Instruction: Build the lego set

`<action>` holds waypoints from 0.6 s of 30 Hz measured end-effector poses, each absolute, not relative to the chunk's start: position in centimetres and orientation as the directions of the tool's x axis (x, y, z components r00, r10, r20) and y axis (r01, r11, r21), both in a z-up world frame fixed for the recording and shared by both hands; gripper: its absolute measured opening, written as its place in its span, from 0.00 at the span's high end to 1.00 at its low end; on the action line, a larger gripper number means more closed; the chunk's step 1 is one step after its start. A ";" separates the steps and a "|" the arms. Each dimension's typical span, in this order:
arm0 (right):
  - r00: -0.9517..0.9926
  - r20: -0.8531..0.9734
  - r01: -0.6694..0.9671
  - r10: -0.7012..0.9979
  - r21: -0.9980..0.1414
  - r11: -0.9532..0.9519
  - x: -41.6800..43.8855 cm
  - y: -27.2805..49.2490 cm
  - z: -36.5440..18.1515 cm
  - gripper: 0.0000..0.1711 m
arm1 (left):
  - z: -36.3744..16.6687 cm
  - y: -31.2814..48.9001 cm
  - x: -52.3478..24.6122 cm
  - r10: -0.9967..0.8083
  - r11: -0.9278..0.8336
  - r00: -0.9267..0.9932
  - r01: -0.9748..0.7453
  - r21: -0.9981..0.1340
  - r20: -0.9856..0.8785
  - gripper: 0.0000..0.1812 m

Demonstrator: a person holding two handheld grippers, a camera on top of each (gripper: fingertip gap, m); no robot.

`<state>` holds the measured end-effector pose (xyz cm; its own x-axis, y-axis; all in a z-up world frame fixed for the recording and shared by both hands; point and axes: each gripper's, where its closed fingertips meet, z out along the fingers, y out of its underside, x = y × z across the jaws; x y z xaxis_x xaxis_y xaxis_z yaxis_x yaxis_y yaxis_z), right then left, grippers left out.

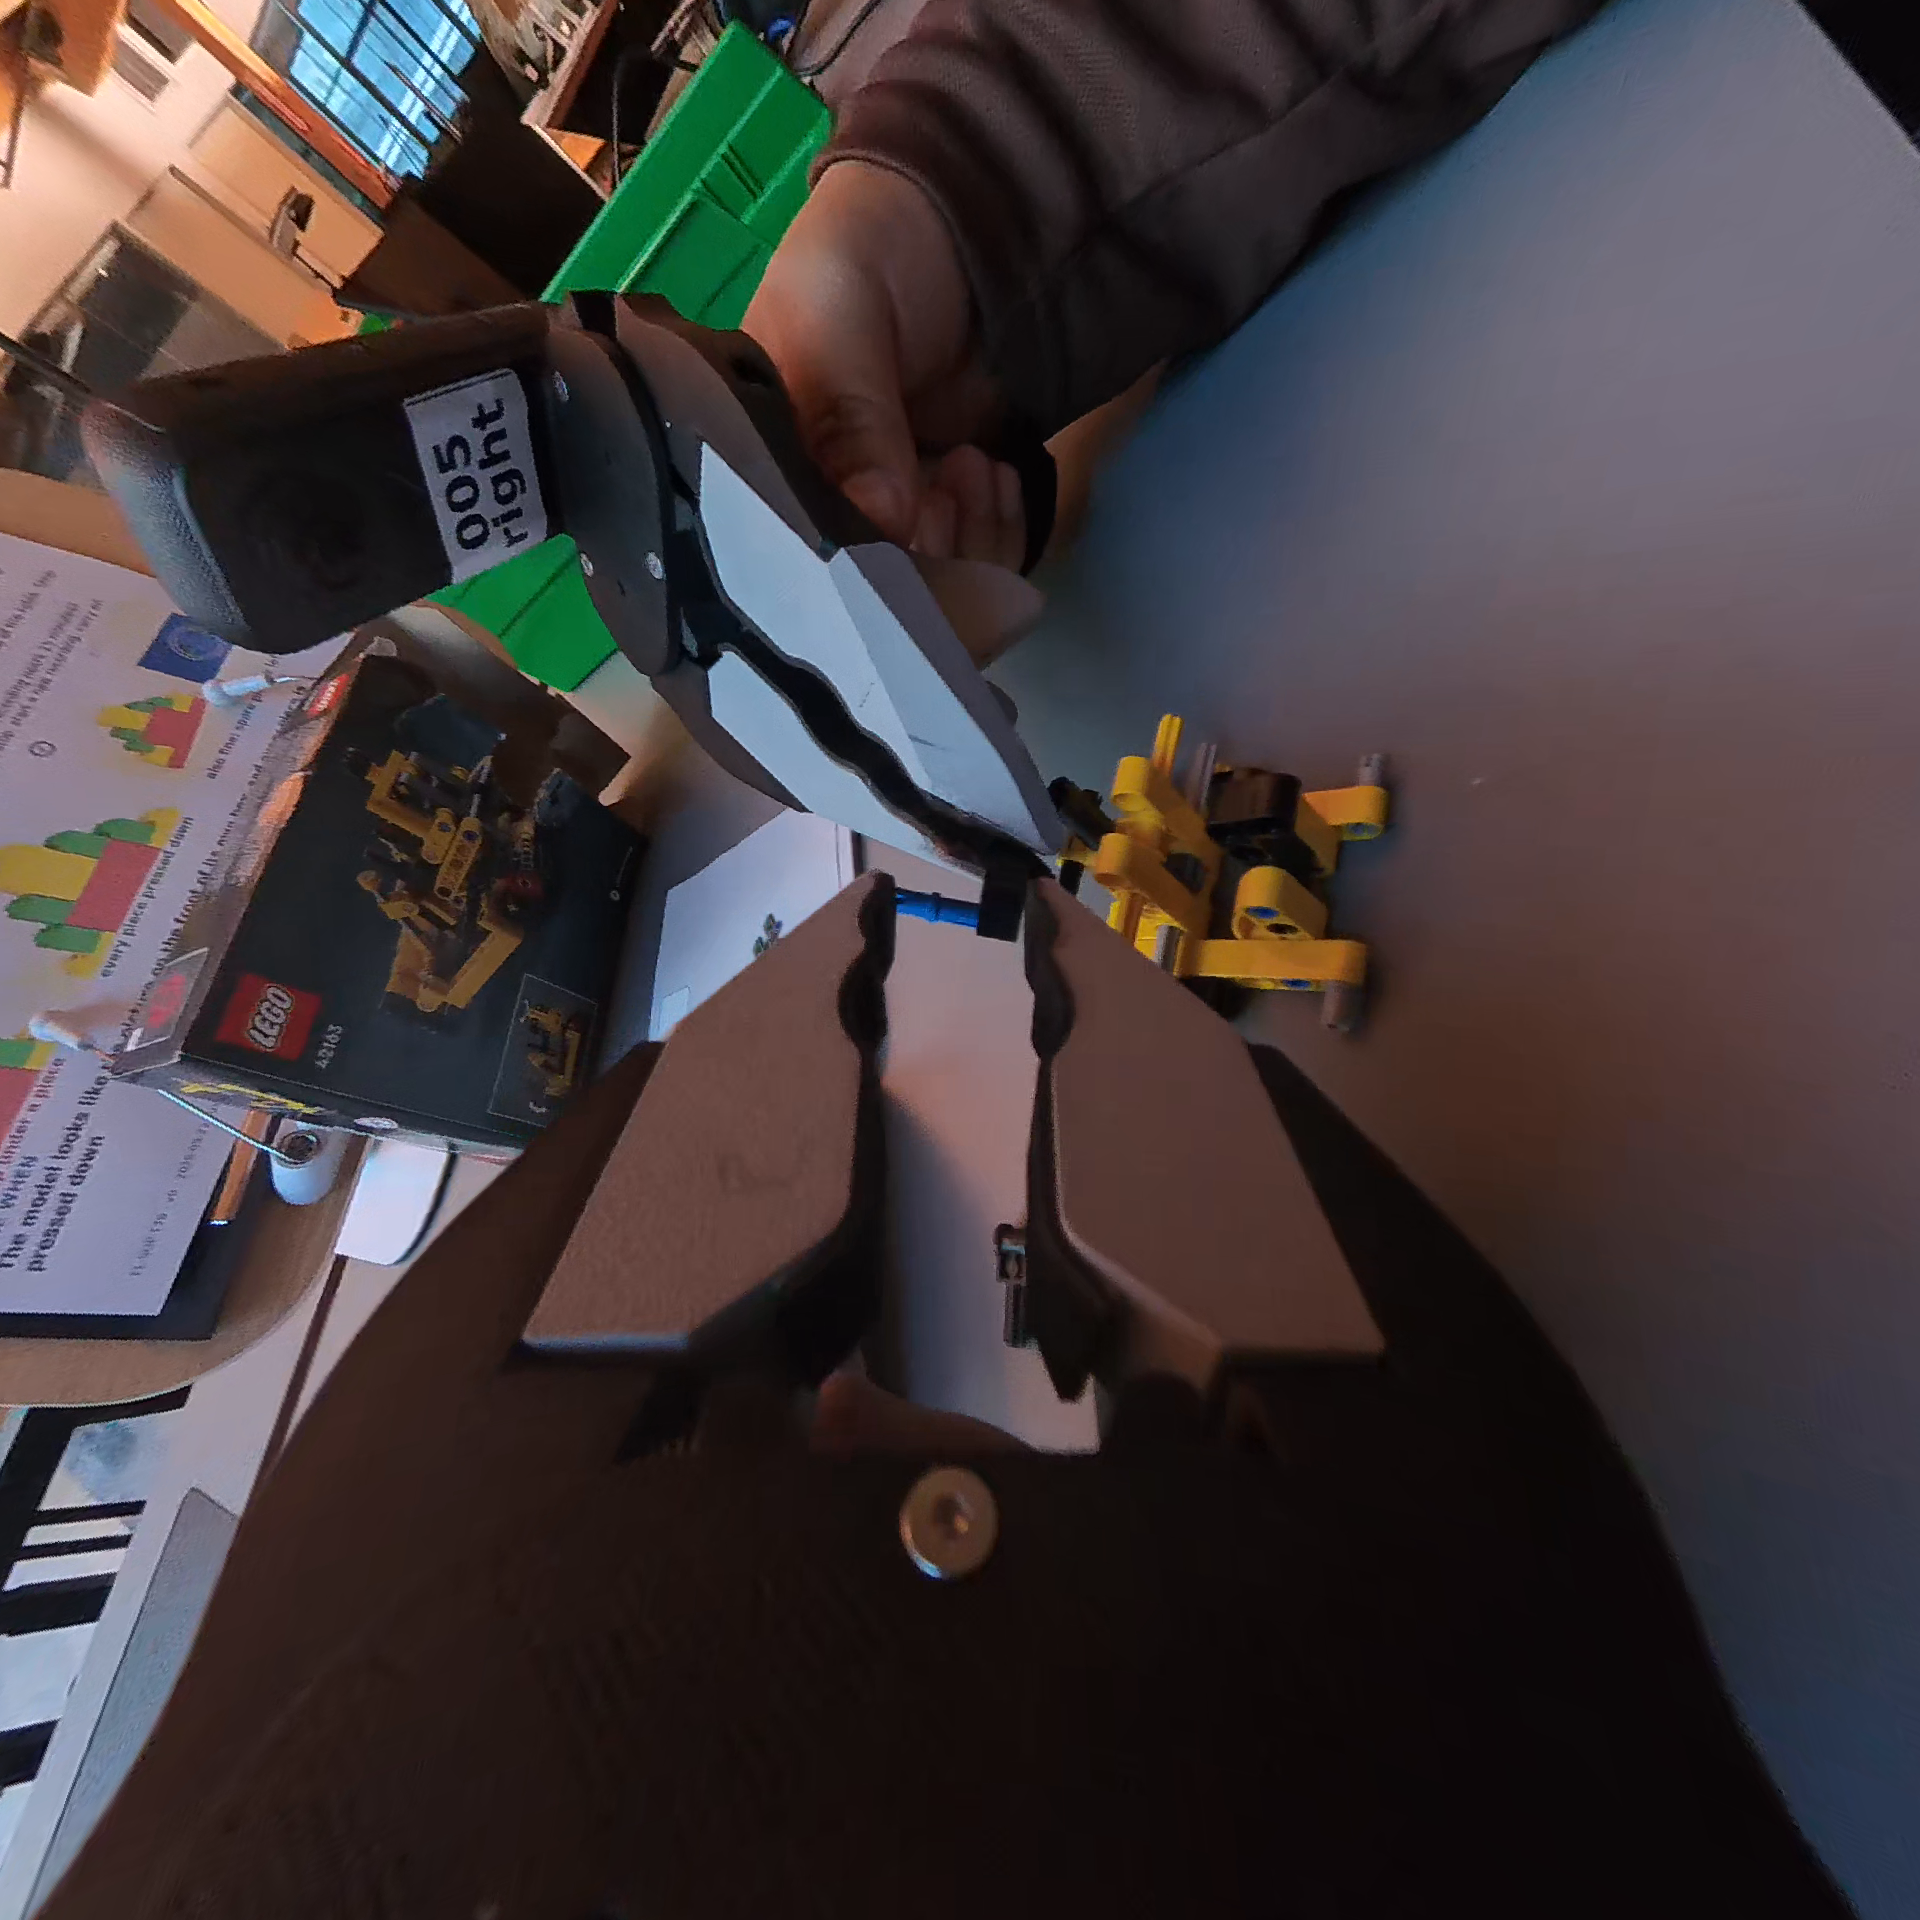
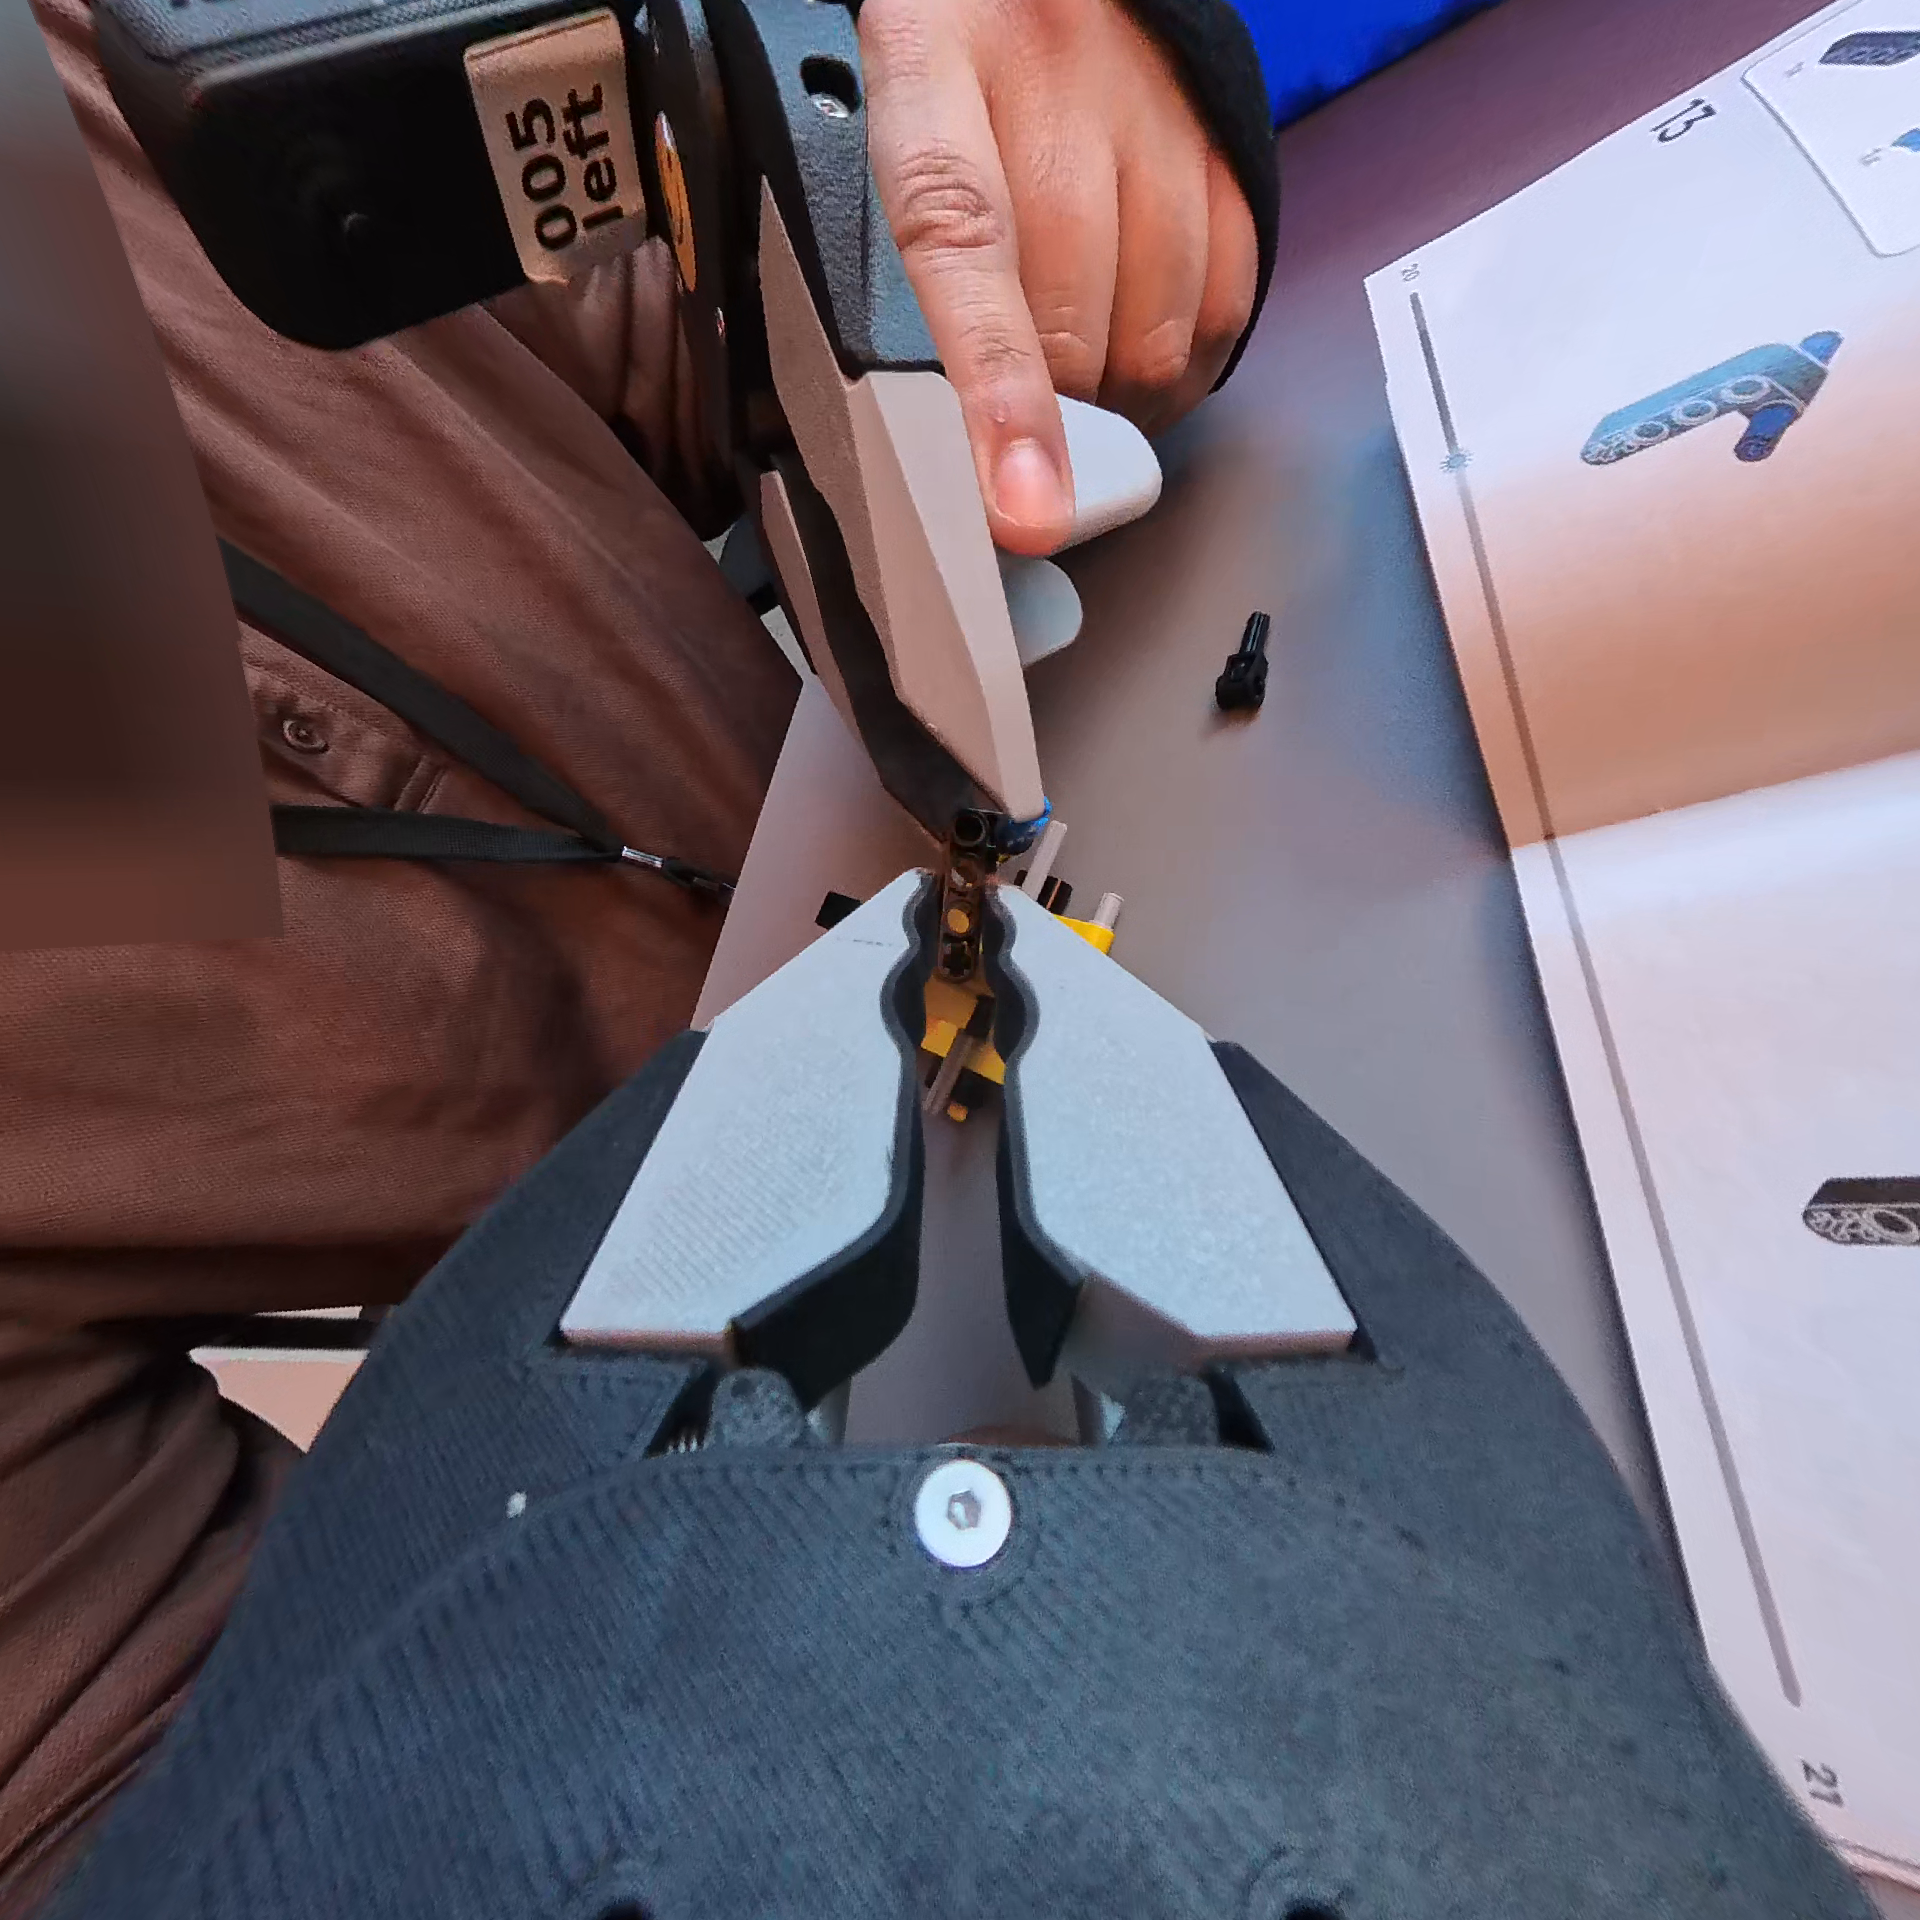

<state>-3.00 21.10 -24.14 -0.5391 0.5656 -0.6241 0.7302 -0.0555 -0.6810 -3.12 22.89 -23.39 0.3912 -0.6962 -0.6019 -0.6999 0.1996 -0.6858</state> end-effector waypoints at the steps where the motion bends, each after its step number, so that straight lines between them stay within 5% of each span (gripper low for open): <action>1: -0.540 -0.622 0.731 0.567 -0.681 -0.051 -3.0 21.1 -24.2 0.98 | -23.4 22.8 -3.1 -0.699 0.199 0.389 -0.701 -0.685 -0.601 0.88; 18: -0.539 -0.582 0.709 0.609 -0.703 -0.045 -3.4 21.3 -24.0 0.97 | -23.3 23.1 -3.4 -0.682 0.176 0.421 -0.699 -0.693 -0.598 0.88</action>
<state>-3.35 21.35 -23.98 -0.5390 0.6086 -0.5824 0.7093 -0.0450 -0.7035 -3.38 23.14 -23.26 0.4209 -0.6820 -0.5981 -0.6994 0.1759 -0.6928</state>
